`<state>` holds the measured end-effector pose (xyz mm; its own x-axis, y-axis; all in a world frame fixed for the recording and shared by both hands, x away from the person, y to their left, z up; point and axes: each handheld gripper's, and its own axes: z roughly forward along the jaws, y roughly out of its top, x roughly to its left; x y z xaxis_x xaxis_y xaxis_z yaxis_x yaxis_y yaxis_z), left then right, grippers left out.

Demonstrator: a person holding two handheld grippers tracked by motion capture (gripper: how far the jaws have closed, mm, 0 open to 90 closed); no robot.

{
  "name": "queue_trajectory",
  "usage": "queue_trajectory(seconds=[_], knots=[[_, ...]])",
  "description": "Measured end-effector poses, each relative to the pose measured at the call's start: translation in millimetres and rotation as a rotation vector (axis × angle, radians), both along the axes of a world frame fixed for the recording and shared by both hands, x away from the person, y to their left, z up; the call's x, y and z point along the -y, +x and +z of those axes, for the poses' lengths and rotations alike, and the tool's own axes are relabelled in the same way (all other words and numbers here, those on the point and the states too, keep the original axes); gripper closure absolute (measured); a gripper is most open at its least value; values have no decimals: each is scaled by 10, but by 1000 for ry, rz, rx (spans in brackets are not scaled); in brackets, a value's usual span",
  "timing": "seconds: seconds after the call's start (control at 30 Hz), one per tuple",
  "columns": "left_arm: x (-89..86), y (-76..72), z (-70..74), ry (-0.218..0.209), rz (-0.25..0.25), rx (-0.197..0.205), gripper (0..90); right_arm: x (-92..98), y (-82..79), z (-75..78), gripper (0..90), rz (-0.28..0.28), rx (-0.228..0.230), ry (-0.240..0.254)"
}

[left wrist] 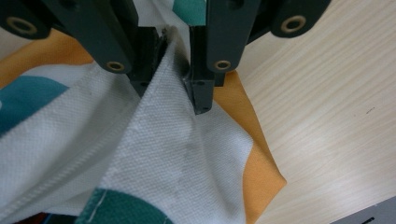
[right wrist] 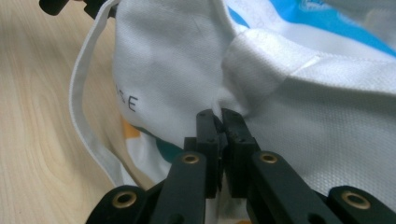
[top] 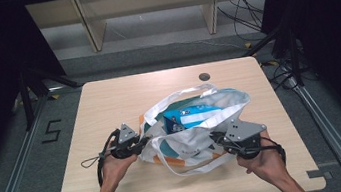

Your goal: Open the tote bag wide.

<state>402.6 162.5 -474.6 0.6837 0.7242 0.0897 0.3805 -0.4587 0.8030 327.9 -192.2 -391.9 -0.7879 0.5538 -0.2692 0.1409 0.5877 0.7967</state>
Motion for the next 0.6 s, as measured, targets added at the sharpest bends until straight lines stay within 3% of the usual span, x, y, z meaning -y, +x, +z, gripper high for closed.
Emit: queue_trajectory(seconds=[0.1,0.13,0.17,0.2,0.23,0.27,0.3,0.37,0.4,0.5,0.6], knots=[[6,-5,-20,-14,16,-17,774,-5,28,-28,873,1,-6,-3],[-4,-6,-9,30,8,-10,774,-3,36,-72,873,-13,-19,-1],[-11,9,-7,47,-10,11,774,1,58,-137,873,-6,-34,-13],[22,-3,-28,7,17,-9,774,7,60,-177,873,-24,-45,-11],[4,16,-21,43,1,7,773,18,79,-245,873,-25,-50,-25],[-1,27,-24,48,-6,6,773,38,95,-296,873,-28,-61,-44],[10,36,-48,28,8,14,774,58,108,-340,874,-41,-62,-53],[-1,36,-37,49,-4,3,774,113,145,-472,874,-55,-107,-71],[12,35,-46,30,1,5,773,145,154,-559,874,-78,-140,-72],[21,35,-59,14,12,3,773,197,188,-704,874,-88,-185,-92],[28,60,-71,34,2,7,773,210,221,-774,874,-90,-198,-91]])
